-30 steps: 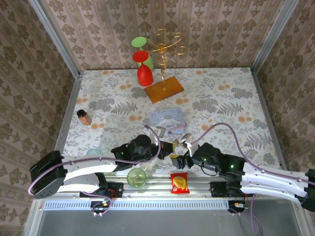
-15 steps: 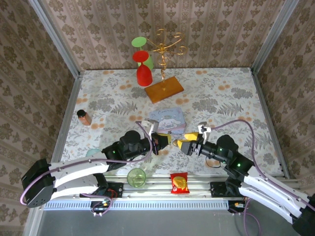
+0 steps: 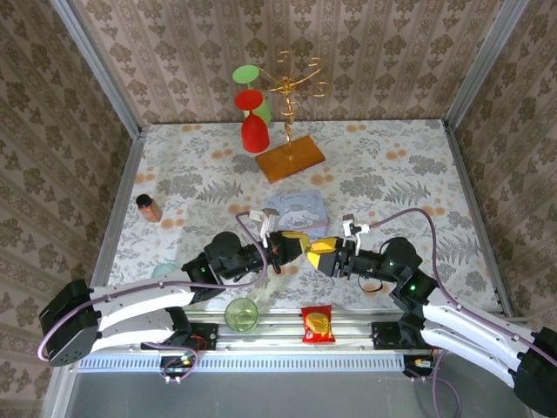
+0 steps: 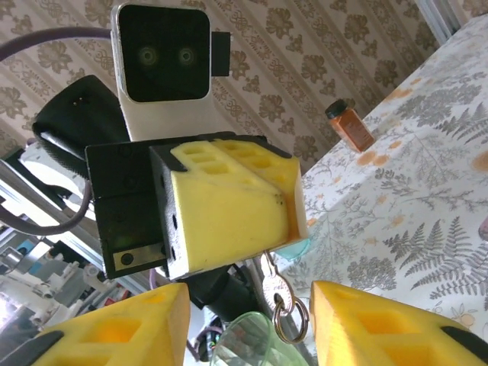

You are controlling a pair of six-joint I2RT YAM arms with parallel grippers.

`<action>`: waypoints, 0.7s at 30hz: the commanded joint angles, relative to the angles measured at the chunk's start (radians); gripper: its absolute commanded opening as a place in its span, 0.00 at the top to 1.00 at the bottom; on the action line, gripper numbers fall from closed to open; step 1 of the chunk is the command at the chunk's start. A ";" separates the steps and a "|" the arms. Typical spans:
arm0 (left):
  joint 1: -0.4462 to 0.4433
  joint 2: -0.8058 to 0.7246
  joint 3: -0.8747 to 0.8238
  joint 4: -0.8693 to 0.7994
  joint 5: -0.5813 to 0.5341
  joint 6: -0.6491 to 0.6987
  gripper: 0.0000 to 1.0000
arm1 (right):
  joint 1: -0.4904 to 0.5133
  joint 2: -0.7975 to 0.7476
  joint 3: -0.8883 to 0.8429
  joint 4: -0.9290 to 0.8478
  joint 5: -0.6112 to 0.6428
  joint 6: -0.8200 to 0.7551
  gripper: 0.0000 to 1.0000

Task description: Unlock the padlock with the key

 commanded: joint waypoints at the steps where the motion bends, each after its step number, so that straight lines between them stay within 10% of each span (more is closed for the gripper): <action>1: -0.007 -0.010 -0.006 0.080 0.019 -0.012 1.00 | -0.004 -0.009 -0.007 0.047 -0.028 0.002 0.56; 21: -0.028 -0.006 -0.026 0.179 -0.010 -0.031 1.00 | -0.005 0.065 -0.045 0.270 -0.036 0.077 0.72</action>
